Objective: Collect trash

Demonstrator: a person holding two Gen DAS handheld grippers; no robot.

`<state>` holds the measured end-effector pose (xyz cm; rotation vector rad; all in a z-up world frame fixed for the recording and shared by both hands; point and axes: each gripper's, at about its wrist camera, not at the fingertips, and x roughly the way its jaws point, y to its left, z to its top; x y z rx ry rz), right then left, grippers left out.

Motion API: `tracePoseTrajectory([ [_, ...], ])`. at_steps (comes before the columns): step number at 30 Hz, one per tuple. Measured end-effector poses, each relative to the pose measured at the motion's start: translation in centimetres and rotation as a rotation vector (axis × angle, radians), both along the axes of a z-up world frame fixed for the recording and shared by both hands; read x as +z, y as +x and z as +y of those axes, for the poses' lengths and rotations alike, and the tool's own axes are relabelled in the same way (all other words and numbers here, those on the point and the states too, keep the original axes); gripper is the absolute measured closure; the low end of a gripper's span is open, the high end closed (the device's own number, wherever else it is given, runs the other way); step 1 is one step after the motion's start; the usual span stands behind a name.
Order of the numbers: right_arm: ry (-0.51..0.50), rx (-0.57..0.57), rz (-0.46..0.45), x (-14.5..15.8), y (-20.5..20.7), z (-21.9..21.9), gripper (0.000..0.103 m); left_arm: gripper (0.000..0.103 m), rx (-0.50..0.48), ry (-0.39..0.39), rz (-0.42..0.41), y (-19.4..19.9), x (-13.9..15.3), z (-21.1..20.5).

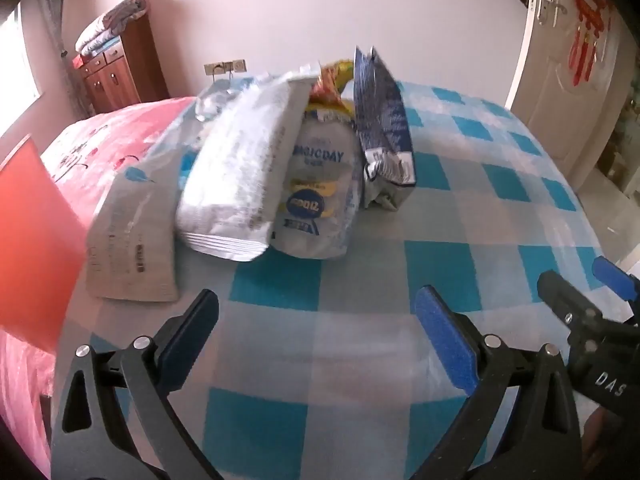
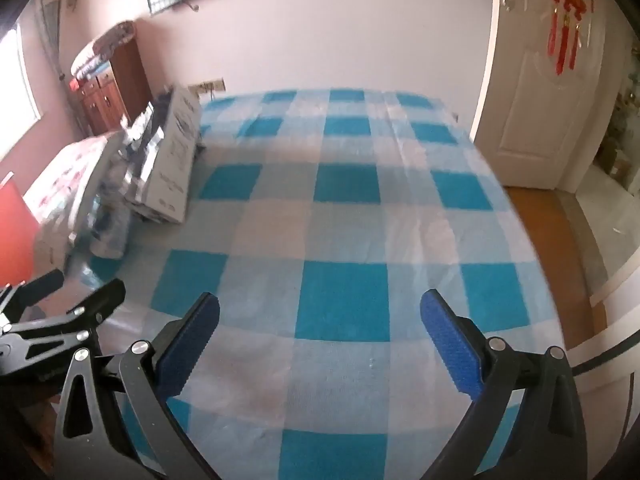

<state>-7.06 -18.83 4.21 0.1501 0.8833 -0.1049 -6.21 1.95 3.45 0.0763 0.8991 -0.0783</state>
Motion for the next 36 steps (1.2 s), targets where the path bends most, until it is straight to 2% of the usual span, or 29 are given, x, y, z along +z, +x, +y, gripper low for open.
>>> tracePoseTrajectory([
  [10,-0.063,0.024,-0.17,5.8,-3.8,1.7,0.004,0.004,0.001,0.005,-0.124,-3.1,5.0,0.6],
  [19,-0.098,0.035,-0.244,9.9,-6.0,2.9,0.004,0.004,0.011,0.029,-0.253,-5.5,7.7,0.9],
  [36,-0.126,-0.004,-0.331,13.3,-8.7,3.3,0.004,0.004,0.026,0.006,-0.325,-8.1,9.7,2.6],
])
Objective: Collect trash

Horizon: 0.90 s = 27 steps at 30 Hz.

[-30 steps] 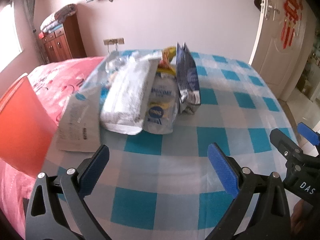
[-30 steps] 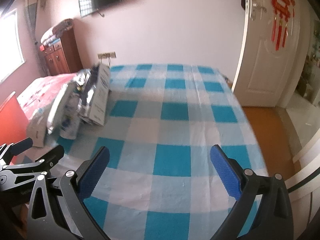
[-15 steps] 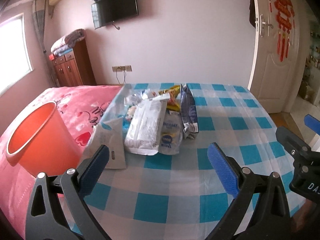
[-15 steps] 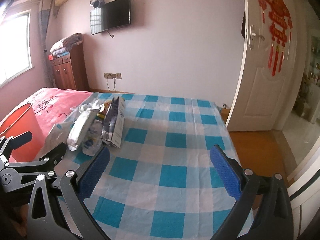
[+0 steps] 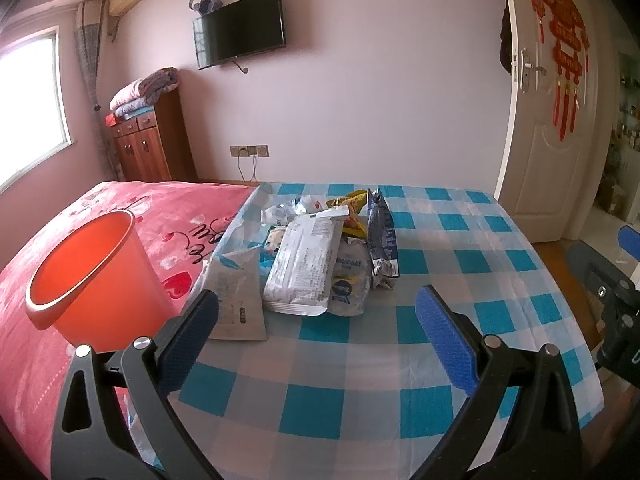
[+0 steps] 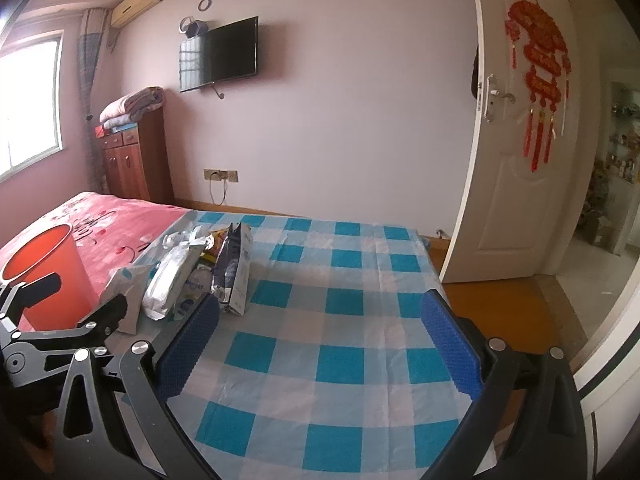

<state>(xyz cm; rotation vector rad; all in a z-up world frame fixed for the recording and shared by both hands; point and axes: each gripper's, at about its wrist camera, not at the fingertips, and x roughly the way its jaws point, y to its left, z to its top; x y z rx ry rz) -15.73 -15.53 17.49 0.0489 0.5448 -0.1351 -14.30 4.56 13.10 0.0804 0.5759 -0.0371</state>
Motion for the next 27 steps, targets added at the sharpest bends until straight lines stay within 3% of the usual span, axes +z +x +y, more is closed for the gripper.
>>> tracePoseTrajectory([
  [15,-0.026,-0.018,-0.038,1.0,-1.1,0.5,0.004,0.004,0.005,-0.018,-0.03,-1.2,0.8,0.7],
  [27,-0.009,0.013,-0.013,-0.3,-0.2,0.6,0.004,0.004,-0.001,-0.002,-0.053,-2.1,0.4,1.3],
])
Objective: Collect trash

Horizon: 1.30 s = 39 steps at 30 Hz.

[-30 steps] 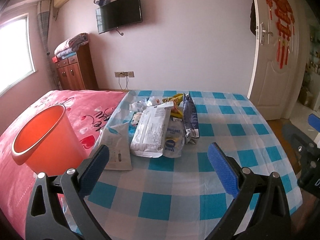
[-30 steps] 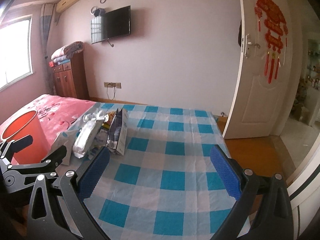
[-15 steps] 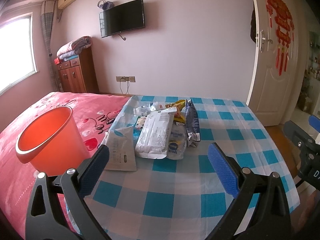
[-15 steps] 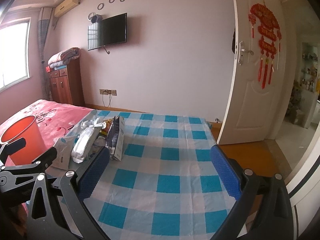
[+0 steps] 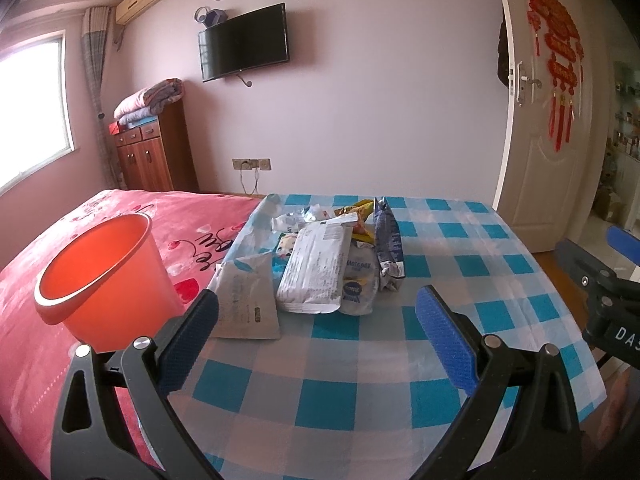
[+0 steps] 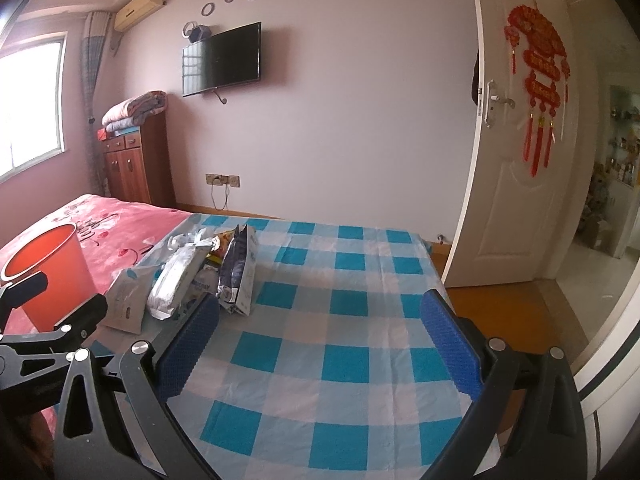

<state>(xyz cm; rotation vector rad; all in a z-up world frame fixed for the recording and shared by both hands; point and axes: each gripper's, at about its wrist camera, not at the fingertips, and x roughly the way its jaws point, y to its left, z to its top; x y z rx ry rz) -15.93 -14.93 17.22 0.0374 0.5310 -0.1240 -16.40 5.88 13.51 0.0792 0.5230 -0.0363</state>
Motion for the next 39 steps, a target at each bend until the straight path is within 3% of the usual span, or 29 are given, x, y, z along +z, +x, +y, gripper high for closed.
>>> tracePoseTrajectory([
  [7,0.004,0.026,0.024,-1.7,0.8,0.4,0.004,0.004,0.011,-0.012,0.029,0.6,-1.8,1.8],
  [20,0.118,0.159,0.127,-7.7,3.0,1.0,0.004,0.004,0.103,-0.043,0.076,2.8,-5.7,8.1],
  [24,0.143,0.201,0.159,-8.7,3.7,1.4,0.004,0.004,0.112,-0.072,0.091,4.6,-6.5,9.9],
  [35,0.279,0.267,0.274,-10.7,6.0,1.1,0.004,0.004,0.109,0.007,0.168,10.8,-8.0,9.4],
  [39,0.326,0.273,0.302,-11.0,7.0,0.6,0.004,0.004,0.13,-0.006,0.225,13.3,-8.8,9.8],
])
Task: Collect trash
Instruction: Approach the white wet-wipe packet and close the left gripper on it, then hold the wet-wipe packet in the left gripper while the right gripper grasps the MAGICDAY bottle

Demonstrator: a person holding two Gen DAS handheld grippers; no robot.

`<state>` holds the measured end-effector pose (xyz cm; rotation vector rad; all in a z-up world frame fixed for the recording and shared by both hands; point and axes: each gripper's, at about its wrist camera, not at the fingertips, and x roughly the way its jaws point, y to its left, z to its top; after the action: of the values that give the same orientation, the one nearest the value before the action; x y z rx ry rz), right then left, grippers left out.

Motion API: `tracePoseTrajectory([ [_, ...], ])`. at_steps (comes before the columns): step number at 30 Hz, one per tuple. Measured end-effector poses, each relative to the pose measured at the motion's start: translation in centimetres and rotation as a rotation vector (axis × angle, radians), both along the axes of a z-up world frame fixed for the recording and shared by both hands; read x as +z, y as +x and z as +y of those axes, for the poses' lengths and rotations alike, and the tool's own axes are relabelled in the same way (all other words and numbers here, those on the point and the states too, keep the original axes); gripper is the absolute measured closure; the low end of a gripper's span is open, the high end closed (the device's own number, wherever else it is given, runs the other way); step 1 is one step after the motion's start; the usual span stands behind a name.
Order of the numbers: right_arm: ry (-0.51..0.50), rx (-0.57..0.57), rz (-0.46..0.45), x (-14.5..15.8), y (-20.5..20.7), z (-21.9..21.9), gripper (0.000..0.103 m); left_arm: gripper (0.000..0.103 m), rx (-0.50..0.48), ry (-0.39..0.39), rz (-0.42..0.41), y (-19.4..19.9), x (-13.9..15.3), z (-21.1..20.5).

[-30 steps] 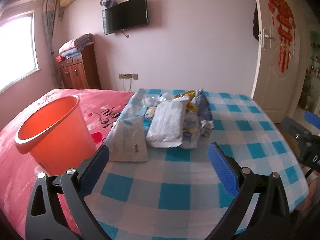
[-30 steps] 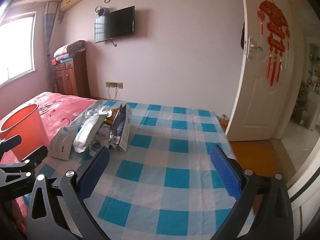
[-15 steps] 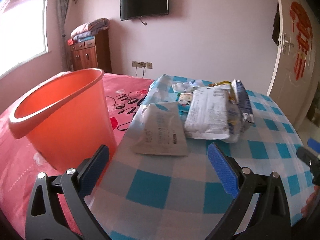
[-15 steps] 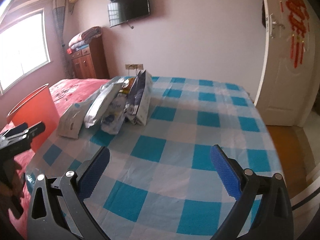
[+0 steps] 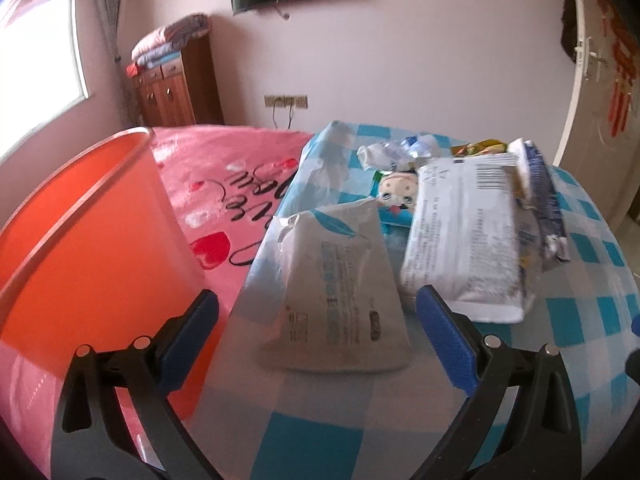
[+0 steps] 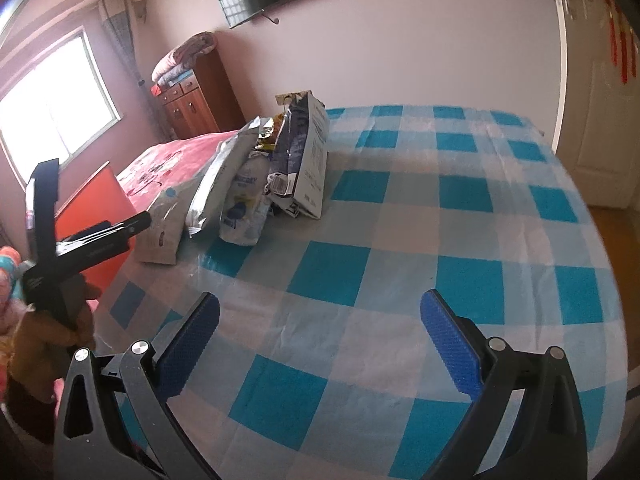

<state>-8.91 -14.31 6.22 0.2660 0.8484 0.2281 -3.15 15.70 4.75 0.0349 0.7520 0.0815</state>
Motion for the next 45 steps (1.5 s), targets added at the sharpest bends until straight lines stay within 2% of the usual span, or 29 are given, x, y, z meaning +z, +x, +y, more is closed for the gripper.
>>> tracePoseTrajectory([
  [8,0.121,0.001,0.065,-0.3,2.4,-1.1,0.004,0.004,-0.023,0.041,0.057,2.0,-1.0,-0.4],
  [11,0.163,-0.004,0.08,-0.4,3.4,-1.5,0.004,0.004,-0.018,0.033,0.062,2.4,-1.2,-0.4],
  [20,0.21,-0.007,0.061,0.5,6.5,-1.7,0.004,0.004,-0.005,0.035,0.093,3.8,-2.1,-0.9],
  [26,0.269,-0.008,0.045,1.1,9.2,-1.5,0.004,0.009,0.011,-0.007,0.099,4.2,-2.0,-0.8],
  [28,0.275,-0.011,0.044,1.1,9.9,-1.5,0.004,0.019,0.015,-0.01,0.105,4.4,-2.2,-0.8],
  [31,0.29,-0.018,0.047,1.2,11.0,-1.4,0.005,0.024,0.026,-0.017,0.125,5.0,-2.7,-0.9],
  [34,0.285,-0.024,0.042,1.2,12.1,-1.1,0.006,0.024,0.031,-0.011,0.123,5.0,-2.8,-1.0],
  [36,0.274,-0.023,0.043,1.3,12.7,-0.8,0.018,0.025,0.033,-0.013,0.121,4.9,-2.8,-1.1],
  [37,0.275,-0.022,0.048,1.2,13.2,-0.7,0.019,0.026,0.033,-0.015,0.119,4.9,-2.8,-1.1],
  [40,0.254,-0.034,0.051,0.9,14.1,-0.3,0.019,0.027,0.033,-0.017,0.117,4.8,-2.7,-1.1],
  [45,0.134,-0.089,0.032,0.2,14.8,-0.8,0.019,0.029,0.028,-0.034,0.115,4.5,-2.6,-1.1],
])
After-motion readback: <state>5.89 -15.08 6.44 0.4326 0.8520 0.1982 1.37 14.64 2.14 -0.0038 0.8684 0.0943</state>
